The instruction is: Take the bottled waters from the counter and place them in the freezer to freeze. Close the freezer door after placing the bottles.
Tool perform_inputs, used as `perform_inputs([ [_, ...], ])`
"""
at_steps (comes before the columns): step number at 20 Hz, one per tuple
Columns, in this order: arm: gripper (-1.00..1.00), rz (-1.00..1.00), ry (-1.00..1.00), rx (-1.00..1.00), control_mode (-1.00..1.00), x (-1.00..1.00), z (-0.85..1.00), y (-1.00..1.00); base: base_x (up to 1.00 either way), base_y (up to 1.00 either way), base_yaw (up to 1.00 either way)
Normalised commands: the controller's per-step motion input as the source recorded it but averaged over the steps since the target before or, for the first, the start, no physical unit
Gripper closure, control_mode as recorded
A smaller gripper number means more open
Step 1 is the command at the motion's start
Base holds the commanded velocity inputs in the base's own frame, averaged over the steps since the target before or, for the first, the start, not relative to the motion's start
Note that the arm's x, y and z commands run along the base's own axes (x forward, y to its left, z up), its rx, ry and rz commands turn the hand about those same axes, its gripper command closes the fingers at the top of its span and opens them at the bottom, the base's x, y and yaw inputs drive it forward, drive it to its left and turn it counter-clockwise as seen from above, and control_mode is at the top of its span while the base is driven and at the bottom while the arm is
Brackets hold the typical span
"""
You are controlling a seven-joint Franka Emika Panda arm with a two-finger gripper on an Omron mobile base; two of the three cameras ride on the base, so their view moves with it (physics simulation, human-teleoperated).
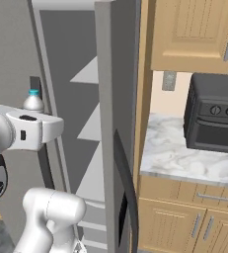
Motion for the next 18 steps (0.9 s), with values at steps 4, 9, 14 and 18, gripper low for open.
perform_inputs([
  [4,1.0,0.0,0.0,0.0,1.0,0.0,0.0,0.0,0.01,-0.35,0.0],
  [9,1.0,0.0,0.0,0.0,1.0,0.0,0.0,0.0,0.0,-0.04,0.0],
  [14,1.0,0.0,0.0,0.0,1.0,0.0,0.0,0.0,0.0,0.0,0.0],
  [18,1.0,0.0,0.0,0.0,-1.0,0.0,0.01,-0.01,0.0,0.0,0.0],
])
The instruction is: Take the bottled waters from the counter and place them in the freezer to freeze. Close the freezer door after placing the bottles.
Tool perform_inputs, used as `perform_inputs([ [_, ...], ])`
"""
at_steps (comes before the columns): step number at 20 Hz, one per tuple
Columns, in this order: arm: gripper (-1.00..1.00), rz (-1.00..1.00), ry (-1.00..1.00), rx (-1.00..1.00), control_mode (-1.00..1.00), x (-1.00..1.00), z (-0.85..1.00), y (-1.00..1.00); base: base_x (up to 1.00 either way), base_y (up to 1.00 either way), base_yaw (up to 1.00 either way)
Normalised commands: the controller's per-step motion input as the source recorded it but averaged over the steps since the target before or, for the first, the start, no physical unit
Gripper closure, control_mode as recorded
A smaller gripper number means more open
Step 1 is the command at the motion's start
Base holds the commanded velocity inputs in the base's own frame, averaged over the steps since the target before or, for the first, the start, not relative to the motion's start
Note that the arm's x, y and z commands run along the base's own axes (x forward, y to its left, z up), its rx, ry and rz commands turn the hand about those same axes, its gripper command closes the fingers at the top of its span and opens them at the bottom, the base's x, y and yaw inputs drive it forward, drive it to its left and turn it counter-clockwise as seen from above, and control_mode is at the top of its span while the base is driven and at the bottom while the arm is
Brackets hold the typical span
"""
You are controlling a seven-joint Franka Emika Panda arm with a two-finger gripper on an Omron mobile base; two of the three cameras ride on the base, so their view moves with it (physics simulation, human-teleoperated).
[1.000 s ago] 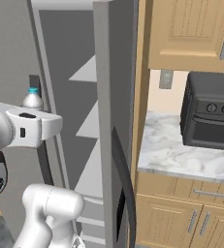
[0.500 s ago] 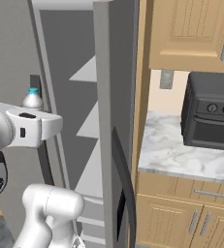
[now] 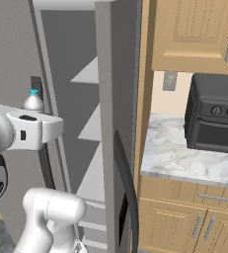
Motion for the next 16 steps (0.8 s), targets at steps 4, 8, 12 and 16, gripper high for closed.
perform_inputs([
  [4,1.0,0.0,0.03,0.0,-1.0,0.01,0.19,-0.15,0.0,0.0,0.0],
  [8,1.0,0.0,0.02,-0.1,-1.0,0.1,0.23,-0.08,0.0,0.0,0.0],
  [12,1.0,0.0,0.08,-0.22,-1.0,0.11,0.05,-0.11,0.0,0.0,0.0],
  [16,1.0,0.0,0.02,-0.12,-1.0,0.28,0.06,-0.12,0.0,0.0,0.0],
])
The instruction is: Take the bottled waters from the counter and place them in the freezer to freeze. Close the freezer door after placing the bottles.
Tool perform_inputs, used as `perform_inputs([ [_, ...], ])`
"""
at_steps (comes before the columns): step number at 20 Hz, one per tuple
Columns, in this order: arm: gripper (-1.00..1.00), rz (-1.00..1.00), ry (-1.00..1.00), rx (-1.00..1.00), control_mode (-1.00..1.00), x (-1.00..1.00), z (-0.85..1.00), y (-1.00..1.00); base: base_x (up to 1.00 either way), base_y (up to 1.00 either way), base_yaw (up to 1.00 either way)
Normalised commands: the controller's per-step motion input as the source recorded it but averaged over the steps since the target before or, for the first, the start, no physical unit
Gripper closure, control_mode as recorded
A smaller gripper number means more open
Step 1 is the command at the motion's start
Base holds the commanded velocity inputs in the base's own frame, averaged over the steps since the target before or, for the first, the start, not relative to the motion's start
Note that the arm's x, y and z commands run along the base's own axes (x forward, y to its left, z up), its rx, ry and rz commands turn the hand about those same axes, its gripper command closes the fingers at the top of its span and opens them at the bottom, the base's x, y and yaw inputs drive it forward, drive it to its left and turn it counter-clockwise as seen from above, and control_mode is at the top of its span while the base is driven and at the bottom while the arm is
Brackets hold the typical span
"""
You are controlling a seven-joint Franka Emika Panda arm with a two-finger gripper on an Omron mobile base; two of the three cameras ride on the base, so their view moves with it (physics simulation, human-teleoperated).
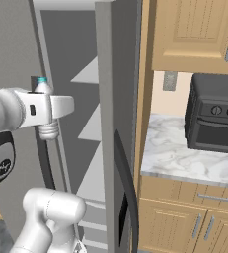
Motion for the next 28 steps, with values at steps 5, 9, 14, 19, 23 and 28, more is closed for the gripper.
perform_inputs([
  [5,1.0,0.0,0.0,0.01,-1.0,0.39,0.0,-0.03,0.0,0.0,0.0],
  [9,1.0,0.0,-0.01,0.0,-1.0,0.44,0.0,-0.08,0.0,0.0,0.0],
  [14,1.0,0.0,0.0,0.0,-1.0,0.47,0.02,-0.15,0.0,0.0,0.0],
  [19,1.0,0.0,-0.02,0.0,-1.0,0.36,0.12,-0.09,0.0,0.0,0.0],
  [23,1.0,0.0,0.0,0.0,-1.0,0.33,0.2,-0.05,0.0,0.0,0.0],
  [28,1.0,0.0,0.0,0.01,-1.0,0.43,0.13,-0.06,0.0,0.0,0.0],
])
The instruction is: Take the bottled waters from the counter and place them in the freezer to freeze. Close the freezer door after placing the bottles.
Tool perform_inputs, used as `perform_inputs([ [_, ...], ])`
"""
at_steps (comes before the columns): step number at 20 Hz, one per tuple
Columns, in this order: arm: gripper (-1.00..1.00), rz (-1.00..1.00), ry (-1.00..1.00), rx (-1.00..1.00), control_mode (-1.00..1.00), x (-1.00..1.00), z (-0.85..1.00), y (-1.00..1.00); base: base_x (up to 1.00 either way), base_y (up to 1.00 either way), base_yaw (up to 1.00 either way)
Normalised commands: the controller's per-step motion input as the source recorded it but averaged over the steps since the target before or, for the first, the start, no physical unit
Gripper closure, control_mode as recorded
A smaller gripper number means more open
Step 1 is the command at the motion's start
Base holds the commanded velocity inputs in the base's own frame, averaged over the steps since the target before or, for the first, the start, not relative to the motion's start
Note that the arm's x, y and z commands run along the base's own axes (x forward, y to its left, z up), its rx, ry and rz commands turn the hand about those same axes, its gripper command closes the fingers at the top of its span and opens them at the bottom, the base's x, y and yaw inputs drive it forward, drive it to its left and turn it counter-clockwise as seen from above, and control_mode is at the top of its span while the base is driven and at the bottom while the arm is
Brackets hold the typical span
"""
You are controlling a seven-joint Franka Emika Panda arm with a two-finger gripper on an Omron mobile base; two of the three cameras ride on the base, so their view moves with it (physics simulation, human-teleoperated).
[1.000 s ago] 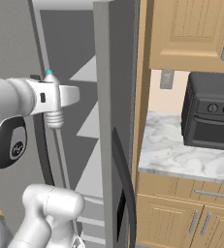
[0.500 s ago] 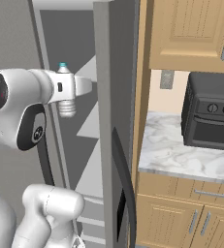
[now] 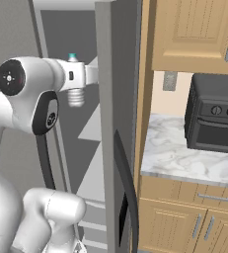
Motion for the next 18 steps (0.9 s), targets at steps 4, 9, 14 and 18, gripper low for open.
perform_inputs([
  [4,1.0,0.0,-0.02,0.02,-1.0,0.45,0.09,-0.1,0.0,0.0,0.0],
  [9,1.0,0.0,-0.13,0.03,-1.0,0.34,0.0,-0.15,0.0,0.0,0.0],
  [14,1.0,0.0,-0.15,0.0,-1.0,0.34,0.0,-0.1,0.0,0.0,0.0],
  [18,1.0,0.0,-0.12,0.0,-1.0,0.36,0.0,0.0,0.0,0.0,0.0],
])
